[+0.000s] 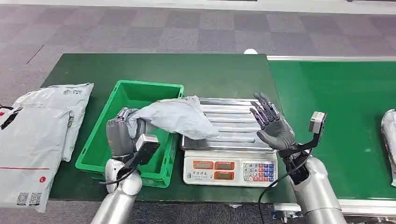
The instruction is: Moved the parcel from conveyor to table for the left to box.
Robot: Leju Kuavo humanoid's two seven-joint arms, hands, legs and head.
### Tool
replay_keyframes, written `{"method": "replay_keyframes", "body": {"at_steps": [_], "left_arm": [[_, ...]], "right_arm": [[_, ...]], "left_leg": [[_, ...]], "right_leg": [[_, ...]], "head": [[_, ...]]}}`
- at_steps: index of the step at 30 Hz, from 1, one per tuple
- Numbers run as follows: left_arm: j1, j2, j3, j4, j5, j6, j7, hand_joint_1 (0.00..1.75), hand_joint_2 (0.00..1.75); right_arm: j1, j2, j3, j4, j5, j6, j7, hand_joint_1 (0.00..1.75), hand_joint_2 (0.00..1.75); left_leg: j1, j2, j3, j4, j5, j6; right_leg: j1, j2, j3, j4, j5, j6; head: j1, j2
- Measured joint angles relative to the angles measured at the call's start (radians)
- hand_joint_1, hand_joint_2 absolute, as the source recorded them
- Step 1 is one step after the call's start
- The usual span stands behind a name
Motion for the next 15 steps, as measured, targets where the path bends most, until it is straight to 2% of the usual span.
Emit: {"method": "replay_keyframes", "body": {"at_steps": [12, 15], "left_arm": [[-0.014, 0.0, 0.014, 0.034, -0.003, 0.0, 0.005, 1.75, 1.75], [-0.016, -0.001, 0.015, 0.035, -0.043, 0.0, 0.038, 1.75, 1.75]], "right_arm": [[-0.007, 0.0, 0.0, 0.005, 0.002, 0.0, 0.0, 0.0, 1.75], [-0.008, 0.001, 0.0, 0.007, 0.007, 0.0, -0.002, 0.0, 1.75]], "left_leg": [[0.0, 0.0, 0.0, 0.0, 0.0, 0.0], [0.0, 0.0, 0.0, 0.0, 0.0, 0.0]], "right_leg": [[0.0, 0.0, 0.0, 0.0, 0.0, 0.0], [0.0, 0.0, 0.0, 0.0, 0.0, 0.0]], "head": [[0.0, 0.0], [0.0, 0.0]]}}
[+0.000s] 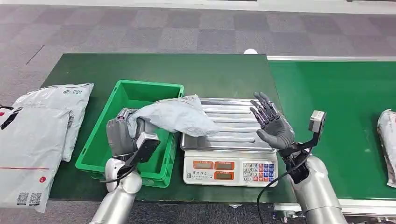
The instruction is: Moved the parcel from conveyor to table for the left to box.
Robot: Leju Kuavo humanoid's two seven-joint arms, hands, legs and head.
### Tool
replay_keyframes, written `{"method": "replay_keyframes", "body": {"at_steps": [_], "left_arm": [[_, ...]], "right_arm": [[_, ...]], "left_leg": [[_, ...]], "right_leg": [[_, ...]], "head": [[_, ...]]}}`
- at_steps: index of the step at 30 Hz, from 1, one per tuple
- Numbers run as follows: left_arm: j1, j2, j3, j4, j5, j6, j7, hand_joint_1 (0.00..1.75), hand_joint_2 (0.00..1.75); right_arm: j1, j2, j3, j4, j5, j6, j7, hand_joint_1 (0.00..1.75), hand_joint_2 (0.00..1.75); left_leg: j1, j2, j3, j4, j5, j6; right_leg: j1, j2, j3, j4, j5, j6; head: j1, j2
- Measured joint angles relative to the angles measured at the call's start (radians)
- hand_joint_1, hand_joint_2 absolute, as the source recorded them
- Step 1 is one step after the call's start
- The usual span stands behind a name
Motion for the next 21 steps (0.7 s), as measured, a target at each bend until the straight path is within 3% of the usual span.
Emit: {"method": "replay_keyframes", "body": {"at_steps": [6, 16, 21], "left_arm": [[0.001, -0.048, 0.083, -0.026, -0.331, 0.0, 0.067, 1.75, 1.75], [0.047, -0.057, 0.296, -0.388, -0.046, 0.003, -0.227, 1.75, 1.75], [0.055, -0.057, 0.354, -0.458, -0.011, 0.003, -0.265, 1.75, 1.75]], "right_arm": [[-0.021, 0.01, 0.0, 0.017, 0.014, -0.004, 0.0, 0.0, 1.75], [-0.029, 0.027, 0.001, 0.025, 0.013, -0.028, 0.016, 0.0, 1.75], [-0.029, 0.031, 0.001, 0.025, 0.011, -0.032, 0.019, 0.0, 1.75]], "left_leg": [[0.0, 0.0, 0.0, 0.0, 0.0, 0.0], [0.002, 0.002, -0.001, 0.0, 0.001, -0.001], [0.002, 0.002, -0.001, 0.0, 0.001, -0.001]], "right_leg": [[0.0, 0.0, 0.0, 0.0, 0.0, 0.0], [0.002, 0.002, -0.002, 0.0, 0.0, -0.002], [0.002, 0.001, -0.001, 0.0, 0.0, -0.002]], "head": [[0.0, 0.0], [0.0, 0.0], [0.0, 0.0]]}}
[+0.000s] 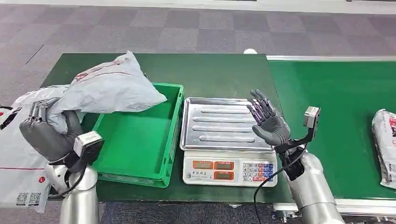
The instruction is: Moved the parcel from conveyor to table for the left to box.
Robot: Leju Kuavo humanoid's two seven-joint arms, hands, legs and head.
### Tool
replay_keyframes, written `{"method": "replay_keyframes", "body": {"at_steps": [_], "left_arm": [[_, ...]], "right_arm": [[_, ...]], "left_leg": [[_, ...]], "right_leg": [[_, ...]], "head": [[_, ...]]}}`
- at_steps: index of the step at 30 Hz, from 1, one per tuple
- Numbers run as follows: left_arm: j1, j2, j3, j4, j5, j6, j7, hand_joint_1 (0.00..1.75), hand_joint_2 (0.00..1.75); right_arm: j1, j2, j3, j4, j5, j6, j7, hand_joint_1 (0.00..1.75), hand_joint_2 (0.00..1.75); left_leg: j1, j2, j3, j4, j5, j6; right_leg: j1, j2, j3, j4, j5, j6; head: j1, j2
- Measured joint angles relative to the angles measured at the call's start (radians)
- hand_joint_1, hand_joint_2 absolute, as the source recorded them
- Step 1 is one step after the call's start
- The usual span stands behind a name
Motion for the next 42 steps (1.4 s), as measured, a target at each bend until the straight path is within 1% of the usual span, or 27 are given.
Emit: {"method": "replay_keyframes", "body": {"at_steps": [8, 13, 14, 16, 18, 19, 20, 21, 22, 23, 24, 26, 28, 29, 30, 33, 34, 38, 42], "left_arm": [[0.002, 0.0, 0.04, -0.069, 0.021, 0.0, -0.006, 1.75, 1.75], [0.002, 0.0, 0.042, -0.074, -0.064, 0.0, 0.026, 1.75, 1.75], [0.002, -0.002, 0.041, -0.065, -0.132, 0.0, 0.072, 1.75, 1.75], [-0.004, -0.006, 0.024, -0.007, -0.324, 0.0, 0.213, 1.75, 1.75], [-0.019, -0.007, -0.021, 0.122, -0.489, -0.003, 0.353, 1.75, 1.75], [-0.025, -0.007, -0.046, 0.177, -0.532, -0.003, 0.403, 1.75, 1.75], [-0.034, -0.007, -0.086, 0.251, -0.57, -0.003, 0.461, 1.75, 0.0], [-0.043, -0.007, -0.115, 0.3, -0.578, -0.003, 0.492, 1.38, 0.0], [-0.054, -0.006, -0.147, 0.354, -0.578, -0.005, 0.519, 1.31, 0.0], [-0.064, -0.006, -0.178, 0.403, -0.569, -0.015, 0.544, 1.29, 0.0], [-0.072, -0.006, -0.208, 0.442, -0.562, -0.029, 0.577, 1.33, 0.0], [-0.085, -0.005, -0.268, 0.501, -0.594, -0.048, 0.681, 1.48, 0.0], [-0.091, -0.001, -0.311, 0.537, -0.609, -0.067, 0.725, 1.45, 0.0], [-0.094, 0.002, -0.329, 0.553, -0.613, -0.071, 0.739, 0.94, 0.0], [-0.095, 0.004, -0.345, 0.567, -0.614, -0.073, 0.752, 0.63, 0.0], [-0.102, 0.016, -0.386, 0.594, -0.613, -0.075, 0.782, 0.63, 0.0], [-0.104, 0.019, -0.394, 0.597, -0.613, -0.075, 0.785, 0.0, 0.0], [-0.114, 0.029, -0.418, 0.608, -0.607, -0.071, 0.791, 0.0, 0.0], [-0.118, 0.035, -0.431, 0.599, -0.58, -0.007, 0.756, 0.0, 0.0]], "right_arm": [[-0.005, 0.007, 0.0, 0.0, 0.0, -0.005, 0.005, 0.0, 1.75], [-0.006, 0.01, 0.0, 0.0, 0.0, -0.007, 0.008, 0.0, 1.75], [-0.006, 0.01, 0.0, 0.0, 0.0, -0.007, 0.008, 0.0, 1.75], [-0.007, 0.013, 0.0, 0.0, 0.015, 0.005, 0.015, 0.0, 1.75], [-0.009, 0.014, 0.0, 0.0, 0.018, 0.013, 0.011, 0.0, 1.75], [-0.011, 0.014, 0.0, 0.0, 0.018, 0.015, 0.008, 0.0, 1.75], [-0.015, 0.014, 0.0, 0.002, 0.018, 0.016, 0.004, 0.0, 1.75], [-0.019, 0.014, 0.0, 0.003, 0.018, 0.015, 0.003, 0.0, 1.75], [-0.021, 0.014, 0.0, 0.003, 0.016, 0.015, 0.001, 0.0, 1.75], [-0.022, 0.014, 0.0, 0.003, 0.014, 0.015, 0.0, 0.0, 1.75], [-0.022, 0.013, 0.0, 0.003, 0.014, 0.014, -0.002, 0.0, 1.75], [-0.021, 0.013, 0.0, 0.003, 0.014, 0.014, -0.006, 0.0, 1.75], [-0.021, 0.012, 0.0, 0.003, 0.015, 0.017, -0.013, 0.0, 1.75], [-0.02, 0.011, 0.0, 0.003, 0.015, 0.019, -0.016, 0.0, 1.75], [-0.018, 0.011, 0.0, 0.003, 0.018, 0.021, -0.02, 0.0, 1.75], [-0.014, 0.011, 0.0, 0.003, 0.024, 0.029, -0.028, 0.0, 1.75], [-0.015, 0.011, 0.0, 0.003, 0.025, 0.03, -0.028, 0.0, 1.75], [-0.018, 0.011, 0.0, 0.005, 0.027, 0.029, -0.024, 0.0, 1.75], [-0.02, 0.011, 0.0, 0.007, 0.023, 0.026, -0.017, 0.0, 1.75]], "left_leg": [[0.0, 0.0, 0.0, 0.0, 0.0, 0.0], [0.0, 0.0, 0.0, 0.0, 0.0, 0.0], [0.0, 0.0, 0.0, 0.0, 0.0, 0.0], [-0.001, 0.0, 0.001, 0.0, 0.0, 0.0], [-0.001, -0.001, 0.001, 0.0, 0.0, 0.0], [-0.001, -0.001, 0.0, 0.001, 0.0, 0.0], [-0.001, -0.001, 0.0, 0.001, 0.001, 0.0], [-0.001, -0.001, 0.0, 0.001, 0.001, 0.001], [-0.001, -0.001, 0.0, 0.001, 0.001, 0.001], [-0.001, -0.001, 0.0, 0.002, 0.001, 0.001], [-0.001, -0.001, 0.0, 0.002, 0.001, 0.001], [-0.002, -0.001, 0.0, 0.002, 0.001, 0.001], [-0.001, -0.001, -0.001, 0.002, 0.001, 0.001], [-0.001, -0.001, -0.001, 0.002, 0.0, 0.001], [-0.001, -0.001, -0.001, 0.002, 0.0, 0.001], [-0.001, -0.001, -0.001, 0.001, 0.0, 0.001], [-0.001, -0.001, -0.001, 0.001, 0.0, 0.001], [-0.001, -0.001, 0.0, 0.001, 0.001, 0.001], [-0.001, -0.001, 0.0, 0.001, 0.001, 0.001]], "right_leg": [[0.0, 0.0, 0.0, 0.0, 0.0, 0.0], [0.0, 0.0, 0.0, 0.0, 0.0, 0.0], [0.0, 0.0, 0.0, 0.0, 0.0, 0.0], [0.0, 0.0, 0.0, -0.001, 0.0, 0.0], [-0.001, -0.002, 0.0, -0.001, 0.0, 0.0], [-0.001, -0.002, 0.0, -0.001, 0.001, 0.001], [-0.001, -0.001, 0.0, -0.001, 0.002, 0.001], [-0.001, -0.001, 0.0, -0.001, 0.002, 0.001], [-0.001, -0.001, 0.0, -0.001, 0.002, 0.001], [-0.001, -0.001, 0.0, -0.001, 0.002, 0.001], [-0.001, -0.001, 0.0, -0.001, 0.002, 0.001], [-0.001, 0.0, 0.0, -0.001, 0.002, 0.001], [-0.001, -0.001, 0.0, -0.001, 0.002, 0.001], [-0.001, -0.001, 0.0, -0.001, 0.002, 0.001], [-0.001, -0.001, -0.001, -0.001, 0.002, 0.001], [-0.001, -0.001, -0.001, -0.001, 0.001, 0.001], [-0.001, -0.001, -0.001, -0.001, 0.001, 0.001], [-0.001, -0.001, 0.0, -0.001, 0.001, 0.001], [-0.001, -0.001, 0.0, 0.0, 0.002, 0.001]], "head": [[0.0, 0.0], [0.0, 0.0], [0.0, 0.0], [0.0, 0.0], [0.0, 0.0], [0.0, 0.0], [0.0, 0.0], [0.0, 0.0], [0.0, 0.0], [0.0, 0.0], [0.0, 0.0], [0.0, 0.0], [0.0, 0.0], [0.0, 0.0], [0.0, 0.0], [0.0, 0.0], [0.0, 0.0], [0.0, 0.0], [0.0, 0.0]]}}
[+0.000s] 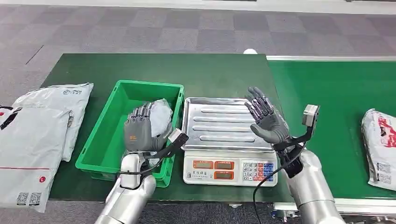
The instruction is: Moved the parcel from conveyor to table for the left to box.
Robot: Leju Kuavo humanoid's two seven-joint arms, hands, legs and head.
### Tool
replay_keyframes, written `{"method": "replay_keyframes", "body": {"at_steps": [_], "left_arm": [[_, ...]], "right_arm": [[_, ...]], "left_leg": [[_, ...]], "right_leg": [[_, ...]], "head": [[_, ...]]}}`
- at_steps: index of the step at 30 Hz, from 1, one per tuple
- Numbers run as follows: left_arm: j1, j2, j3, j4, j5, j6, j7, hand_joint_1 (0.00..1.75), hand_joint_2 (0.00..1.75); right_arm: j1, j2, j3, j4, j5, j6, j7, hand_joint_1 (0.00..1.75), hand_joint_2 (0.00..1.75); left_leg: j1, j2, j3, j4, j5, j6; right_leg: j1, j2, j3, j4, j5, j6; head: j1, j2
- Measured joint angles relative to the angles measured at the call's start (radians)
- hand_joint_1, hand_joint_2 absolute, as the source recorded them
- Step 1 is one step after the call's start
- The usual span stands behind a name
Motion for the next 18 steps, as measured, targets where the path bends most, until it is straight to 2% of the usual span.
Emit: {"method": "replay_keyframes", "body": {"at_steps": [7, 10, 18], "left_arm": [[0.006, 0.004, 0.0, -0.078, 0.044, 0.007, -0.074, 0.0, 0.0], [0.028, -0.005, 0.013, -0.149, 0.124, 0.007, -0.219, 0.0, 0.0], [0.067, -0.043, 0.098, -0.346, 0.098, 0.008, -0.414, 0.0, 0.0]], "right_arm": [[-0.001, 0.0, 0.0, 0.0, -0.004, -0.007, 0.007, 0.0, 1.75], [-0.001, 0.0, 0.0, 0.0, -0.01, -0.011, 0.007, 0.0, 1.75], [-0.001, -0.001, 0.0, 0.0, -0.017, -0.034, 0.01, 0.0, 1.75]], "left_leg": [[0.0, 0.0, 0.0, 0.0, 0.0, 0.0], [0.0, 0.0, 0.0, 0.0, 0.0, 0.0], [0.0, 0.0, 0.0, 0.0, 0.0, 0.0]], "right_leg": [[0.0, 0.0, 0.0, 0.0, 0.0, 0.0], [0.0, 0.0, 0.0, 0.0, 0.0, 0.0], [0.0, 0.0, 0.0, 0.0, 0.0, 0.0]], "head": [[0.0, 0.0], [0.0, 0.0], [0.0, 0.0]]}}
